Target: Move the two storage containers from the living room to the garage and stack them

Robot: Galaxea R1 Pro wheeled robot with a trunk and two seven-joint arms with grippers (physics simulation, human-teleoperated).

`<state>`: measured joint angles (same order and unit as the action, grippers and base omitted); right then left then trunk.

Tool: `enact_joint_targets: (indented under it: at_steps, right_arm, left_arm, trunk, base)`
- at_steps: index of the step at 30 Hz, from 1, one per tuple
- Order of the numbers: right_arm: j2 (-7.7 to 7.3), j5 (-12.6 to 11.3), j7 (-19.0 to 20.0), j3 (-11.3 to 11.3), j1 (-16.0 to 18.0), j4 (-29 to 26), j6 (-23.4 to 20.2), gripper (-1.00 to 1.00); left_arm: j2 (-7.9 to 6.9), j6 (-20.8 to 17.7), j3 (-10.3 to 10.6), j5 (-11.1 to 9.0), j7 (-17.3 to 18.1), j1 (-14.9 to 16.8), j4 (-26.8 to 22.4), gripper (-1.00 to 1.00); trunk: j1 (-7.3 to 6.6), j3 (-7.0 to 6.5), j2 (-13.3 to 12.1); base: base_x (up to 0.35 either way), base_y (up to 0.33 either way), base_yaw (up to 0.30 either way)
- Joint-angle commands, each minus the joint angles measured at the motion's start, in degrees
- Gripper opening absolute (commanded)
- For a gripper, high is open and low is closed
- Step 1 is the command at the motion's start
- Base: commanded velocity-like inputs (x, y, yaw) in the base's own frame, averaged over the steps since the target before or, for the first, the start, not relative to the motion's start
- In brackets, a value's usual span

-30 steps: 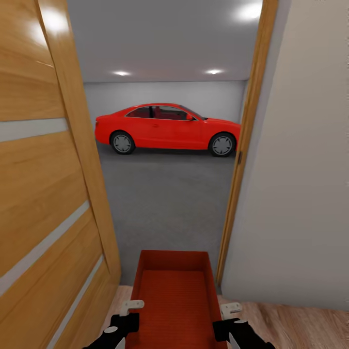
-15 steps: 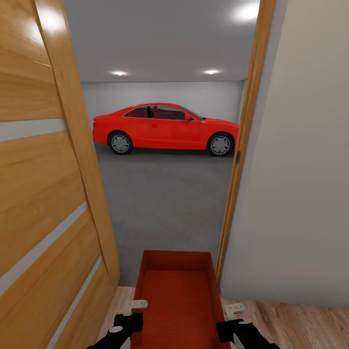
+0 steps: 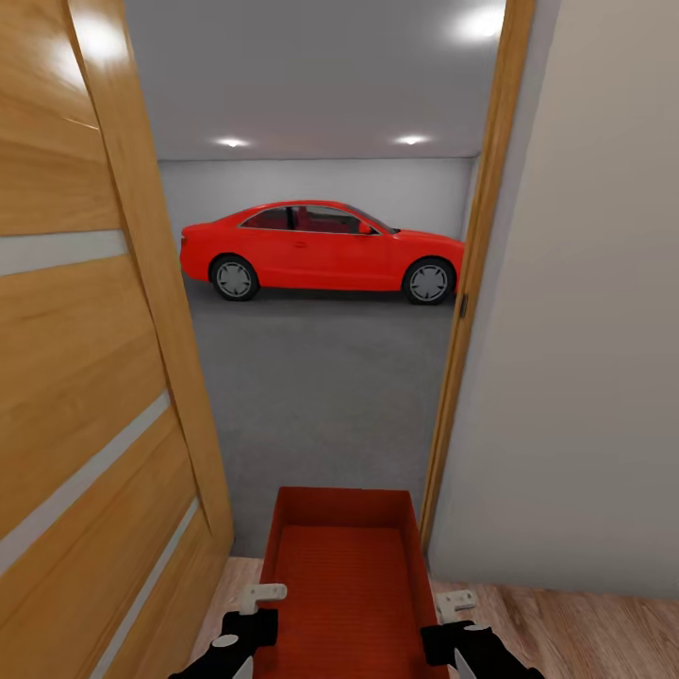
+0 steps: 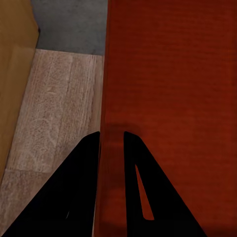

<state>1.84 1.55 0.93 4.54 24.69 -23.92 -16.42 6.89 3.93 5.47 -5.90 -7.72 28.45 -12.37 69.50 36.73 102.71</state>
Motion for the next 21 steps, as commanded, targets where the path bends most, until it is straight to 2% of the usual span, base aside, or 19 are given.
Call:
enact_joint_targets:
  at_steps: [1, 9, 13, 20, 21]
  right_arm:
    - [-0.37, 0.1, 0.3, 0.2, 0.0, 0.1, -0.4, -1.0]
    - [-0.44, 0.1, 0.4, 0.2, 0.0, 0.1, -0.4, -1.0]
    - [-0.08, 0.8, 0.4, 0.3, -0.1, -0.1, -0.4, -1.0]
    - [-0.17, 0.9, 0.6, 0.3, -0.1, -0.2, -0.5, -1.0]
    - [-1.04, 0.1, 0.6, 0.3, -0.1, -0.2, -0.5, -1.0]
  left_arm:
    - [-0.06, 0.6, 0.2, -0.3, -0.3, 0.1, -0.2, -1.0]
    - [-0.05, 0.6, 0.8, -0.9, -0.4, 0.1, -0.2, -1.0]
    - [-0.64, 0.5, 0.7, -1.3, -0.2, -0.7, -0.5, -1.0]
    - [-0.39, 0.5, -1.3, 0.3, -0.2, -1.0, -0.7, -1.0]
    - [-1.48, 0.5, -4.4, 3.4, -0.2, -1.1, -0.7, -1.0]
  trunk:
    - [-0.01, 0.05, 0.0]
    - [-0.01, 0.05, 0.0]
    - [-0.01, 0.05, 0.0]
    - [-0.01, 0.05, 0.0]
    - [-0.01, 0.05, 0.0]
  base:
    - [0.0, 0.0, 0.0]
    - [0.003, 0.001, 0.0]
    - [0.126, 0.041, 0.0]
    - [0.156, 0.048, 0.0]
    - [0.08, 0.094, 0.0]
